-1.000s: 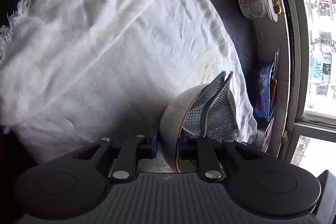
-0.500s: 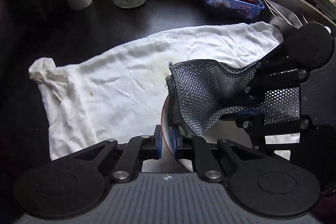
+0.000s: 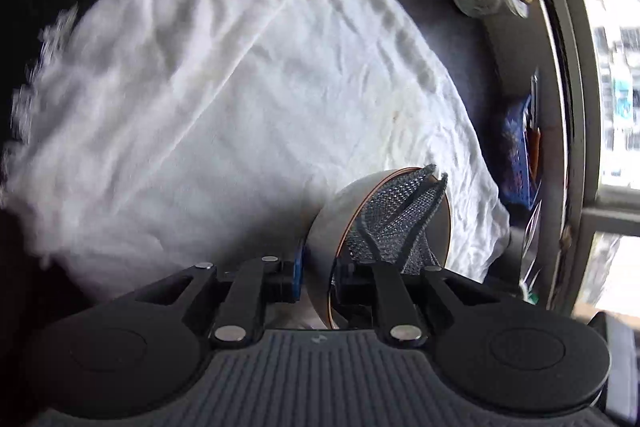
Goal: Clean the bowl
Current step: 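Rub the mesh pad inside the bowl with the right gripper while left gripper holds the rim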
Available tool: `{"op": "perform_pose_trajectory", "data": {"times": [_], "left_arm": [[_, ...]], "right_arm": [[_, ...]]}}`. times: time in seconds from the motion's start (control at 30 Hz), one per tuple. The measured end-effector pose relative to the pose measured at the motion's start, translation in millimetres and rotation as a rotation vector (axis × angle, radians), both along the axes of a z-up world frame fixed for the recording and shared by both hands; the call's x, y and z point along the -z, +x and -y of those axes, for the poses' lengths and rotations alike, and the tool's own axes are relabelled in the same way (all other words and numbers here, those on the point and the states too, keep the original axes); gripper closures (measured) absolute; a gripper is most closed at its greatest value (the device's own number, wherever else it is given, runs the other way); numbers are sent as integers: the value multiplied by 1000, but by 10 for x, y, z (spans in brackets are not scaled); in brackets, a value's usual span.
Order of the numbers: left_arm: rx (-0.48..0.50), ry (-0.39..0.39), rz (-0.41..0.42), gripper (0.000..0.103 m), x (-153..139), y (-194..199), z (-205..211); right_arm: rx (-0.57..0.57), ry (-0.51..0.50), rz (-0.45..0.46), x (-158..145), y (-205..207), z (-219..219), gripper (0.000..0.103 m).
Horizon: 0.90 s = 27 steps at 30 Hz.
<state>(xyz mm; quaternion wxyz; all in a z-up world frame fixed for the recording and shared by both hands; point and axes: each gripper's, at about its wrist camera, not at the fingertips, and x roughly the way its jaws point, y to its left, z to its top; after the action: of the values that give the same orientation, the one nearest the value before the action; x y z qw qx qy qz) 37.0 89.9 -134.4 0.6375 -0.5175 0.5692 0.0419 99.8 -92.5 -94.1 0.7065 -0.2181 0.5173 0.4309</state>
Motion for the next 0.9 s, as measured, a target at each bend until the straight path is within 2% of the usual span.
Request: {"op": "perform_pose_trajectory", "data": {"times": [0.07, 0.13, 0.2, 0.27, 0.43, 0.53, 0.6, 0.63, 0.7, 0.83, 0.9], "left_arm": [[-9, -15, -10, 88, 25, -47, 31], [34, 26, 19, 88, -10, -32, 74], [168, 178, 88, 87, -160, 55, 171], [348, 365, 165, 87, -331, 161, 346], [693, 709, 347, 87, -577, 297, 721], [889, 878, 446, 88, -640, 309, 921], [906, 874, 445, 93, -636, 323, 927], [884, 838, 432, 94, -632, 334, 885], [779, 713, 383, 94, -597, 350, 715], [577, 530, 292, 94, -514, 289, 515], [426, 393, 209, 94, -433, 249, 354]], "right_arm": [[34, 34, -58, -37, 25, 27, 84], [48, 45, -82, -40, 25, 32, 86], [25, 34, -64, -27, -20, 27, 89], [-33, -11, 8, -41, -105, -1, 90], [-107, -111, 203, -159, -199, -11, 92], [-162, -149, 278, -223, -212, -30, 95], [-213, -176, 326, -222, -248, -79, 95], [-237, -193, 343, -206, -270, -119, 95], [-258, -206, 347, -166, -283, -154, 95], [-158, -136, 217, -63, -139, -79, 95], [-95, -98, 159, -58, -82, -53, 95]]}}
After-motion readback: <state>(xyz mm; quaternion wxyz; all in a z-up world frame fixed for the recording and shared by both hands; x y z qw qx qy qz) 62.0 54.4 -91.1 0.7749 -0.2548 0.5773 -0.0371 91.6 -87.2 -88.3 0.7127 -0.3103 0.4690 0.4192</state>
